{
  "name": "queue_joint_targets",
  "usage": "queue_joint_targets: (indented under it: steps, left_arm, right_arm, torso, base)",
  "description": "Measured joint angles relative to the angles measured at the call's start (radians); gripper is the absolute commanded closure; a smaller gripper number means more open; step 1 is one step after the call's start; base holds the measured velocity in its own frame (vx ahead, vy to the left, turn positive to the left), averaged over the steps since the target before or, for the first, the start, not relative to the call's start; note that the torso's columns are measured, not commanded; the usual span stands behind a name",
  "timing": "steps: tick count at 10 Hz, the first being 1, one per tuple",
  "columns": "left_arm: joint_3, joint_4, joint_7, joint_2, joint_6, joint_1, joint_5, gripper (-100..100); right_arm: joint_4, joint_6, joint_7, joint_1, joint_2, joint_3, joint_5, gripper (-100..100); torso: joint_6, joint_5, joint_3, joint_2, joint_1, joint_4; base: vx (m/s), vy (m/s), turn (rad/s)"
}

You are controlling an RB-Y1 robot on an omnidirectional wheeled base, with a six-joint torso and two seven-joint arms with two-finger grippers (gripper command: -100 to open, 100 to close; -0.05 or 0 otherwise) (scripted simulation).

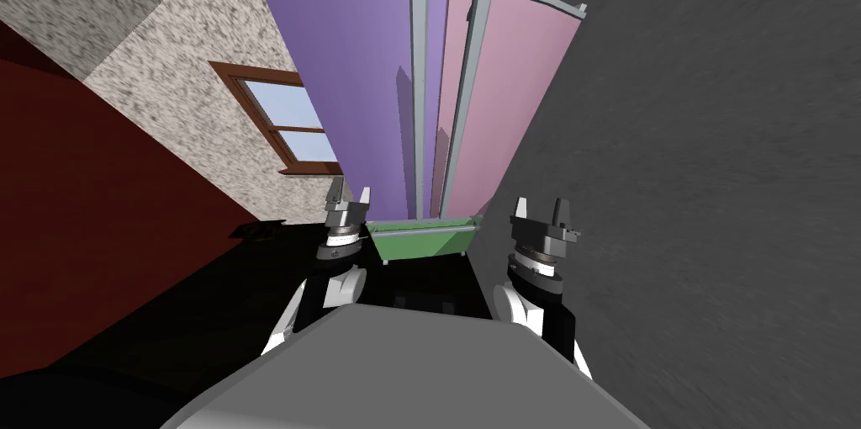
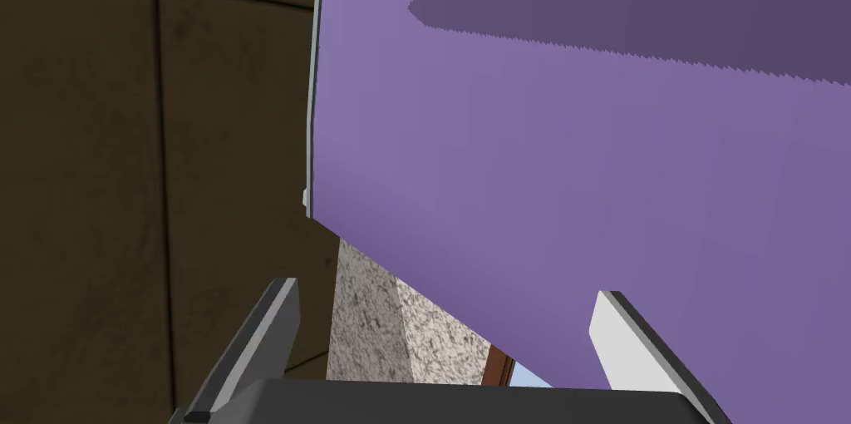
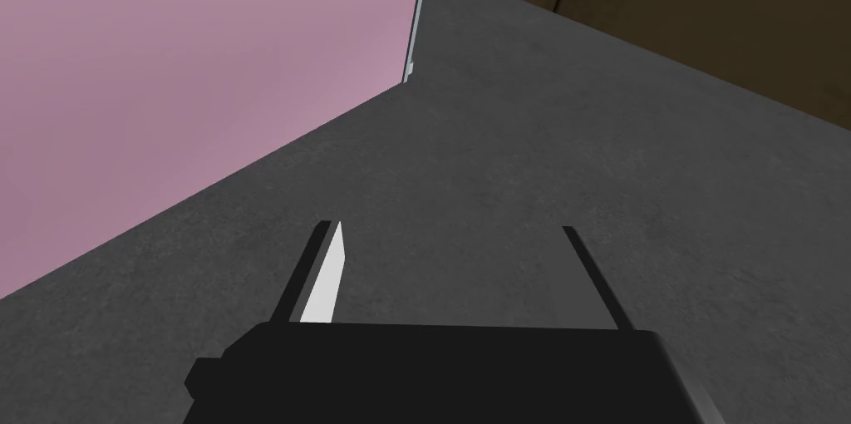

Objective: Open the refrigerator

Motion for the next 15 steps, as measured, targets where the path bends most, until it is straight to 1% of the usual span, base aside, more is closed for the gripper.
queue_joint_targets:
  steps: [1,2,9,10,11,12,13,15]
  left_arm:
    - [0.0,0.0,0.0,0.0,0.0,0.0,0.0,0]
    - [0.0,0.0,0.0,0.0,0.0,0.0,0.0,0]
    - [0.0,0.0,0.0,0.0,0.0,0.0,0.0,0]
    - [0.0,0.0,0.0,0.0,0.0,0.0,0.0,-100]
    - [0.004,0.006,0.003,0.022,-0.001,-0.005,0.004,-100]
    - [0.007,0.027,0.006,0.047,-0.01,-0.012,0.009,-100]
    - [0.009,0.044,0.011,0.073,-0.025,-0.012,0.015,-100]
    - [0.016,0.1,0.022,0.118,-0.056,-0.033,0.032,-100]
  right_arm:
    - [0.0,0.0,0.0,0.0,0.0,0.0,0.0,0]
    - [0.0,0.0,0.0,0.0,0.0,0.0,0.0,0]
    - [0.0,0.0,0.0,0.0,0.0,0.0,0.0,0]
    - [0.0,0.0,0.0,0.0,0.0,0.0,0.0,0]
    - [0.0,0.0,0.0,0.0,0.0,0.0,0.0,0]
    - [0.0,0.0,0.0,0.0,0.0,0.0,0.0,0]
    - [0.0,0.0,0.0,0.0,0.0,0.0,0.0,0]
    - [0.0,0.0,0.0,0.0,0.0,0.0,0.0,0]
  torso:
    - [0.0,0.0,-0.082,0.041,0.0,0.041]
    - [0.0,0.0,-0.209,0.104,0.0,0.105]
    - [0.0,0.0,-1.234,0.618,0.0,0.617]
    - [0.0,0.0,-1.382,0.691,0.0,0.691]
    - [0.0,0.0,-1.451,0.725,0.0,0.724]
    - [0.0,0.0,-1.471,0.734,0.0,0.734]
    - [0.0,0.0,-1.475,0.736,0.0,0.737]
    - [0.0,0.0,-1.476,0.737,0.0,0.738]
  base:
    - [0.0,0.0,0.0]
    - [0.0,0.0,0.0]
    - [0.0,0.0,0.0]
    - [0.01,-0.005,0.008]
    - [0.014,-0.012,0.011]
    - [0.018,-0.016,0.01]
    - [0.023,-0.018,0.018]
    - [0.031,-0.022,0.021]
